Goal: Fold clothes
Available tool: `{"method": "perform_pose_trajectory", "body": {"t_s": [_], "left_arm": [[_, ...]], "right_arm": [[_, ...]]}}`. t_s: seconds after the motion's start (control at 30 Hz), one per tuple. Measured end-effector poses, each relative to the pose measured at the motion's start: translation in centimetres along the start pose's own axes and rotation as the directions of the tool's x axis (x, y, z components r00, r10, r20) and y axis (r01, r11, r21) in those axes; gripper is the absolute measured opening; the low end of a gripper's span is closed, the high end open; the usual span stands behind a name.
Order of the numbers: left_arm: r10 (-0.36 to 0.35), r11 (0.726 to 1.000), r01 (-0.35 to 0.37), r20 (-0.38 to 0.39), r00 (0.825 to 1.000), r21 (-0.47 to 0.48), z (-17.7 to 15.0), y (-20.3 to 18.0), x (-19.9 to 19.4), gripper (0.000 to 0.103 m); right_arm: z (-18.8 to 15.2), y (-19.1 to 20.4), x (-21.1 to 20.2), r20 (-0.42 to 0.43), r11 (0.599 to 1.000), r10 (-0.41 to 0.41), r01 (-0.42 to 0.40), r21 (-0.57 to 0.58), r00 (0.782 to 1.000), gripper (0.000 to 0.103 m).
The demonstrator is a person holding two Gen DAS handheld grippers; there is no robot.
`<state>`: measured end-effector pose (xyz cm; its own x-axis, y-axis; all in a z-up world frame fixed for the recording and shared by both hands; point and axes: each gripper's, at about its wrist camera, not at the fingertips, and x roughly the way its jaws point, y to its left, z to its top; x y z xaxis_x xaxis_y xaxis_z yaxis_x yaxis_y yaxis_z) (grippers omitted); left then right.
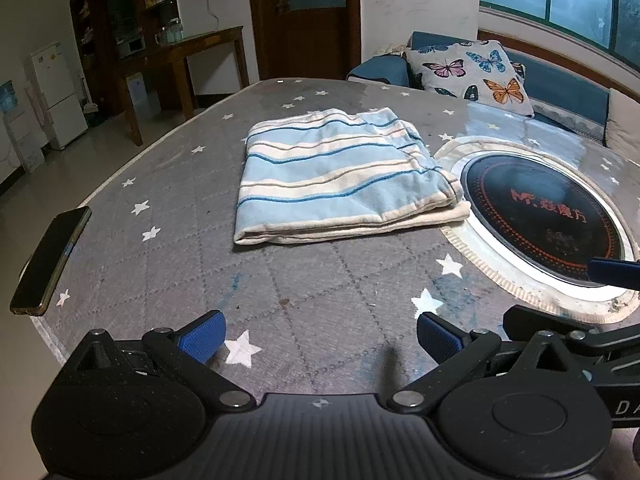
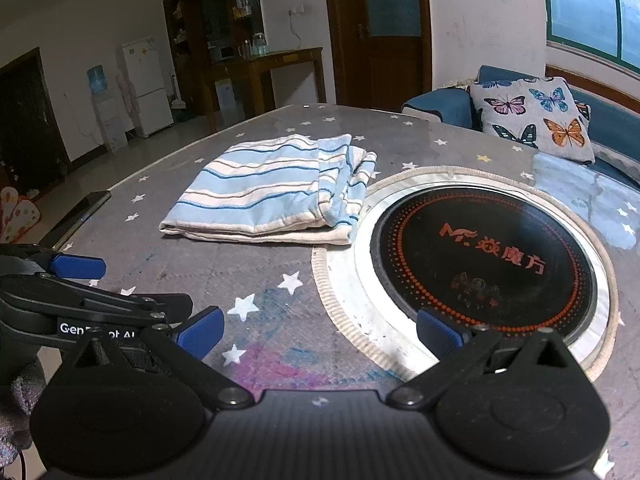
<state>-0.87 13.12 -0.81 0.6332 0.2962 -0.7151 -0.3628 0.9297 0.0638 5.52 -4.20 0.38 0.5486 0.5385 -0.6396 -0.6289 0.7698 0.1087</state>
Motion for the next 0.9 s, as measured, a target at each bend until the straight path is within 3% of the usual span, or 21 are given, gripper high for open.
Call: {"method": "perform_pose_trajectory", "body": {"t_s": [0.9], "left_arm": [[0.019,1.0,-0.019,-0.012,1.0,-0.005,0.2,0.1,1.4,0.103]], "right_arm": [[-0.2,-0.2,1.3,-0.023,1.0,0.0,0.0,0.013,1.0,0.103]]}}
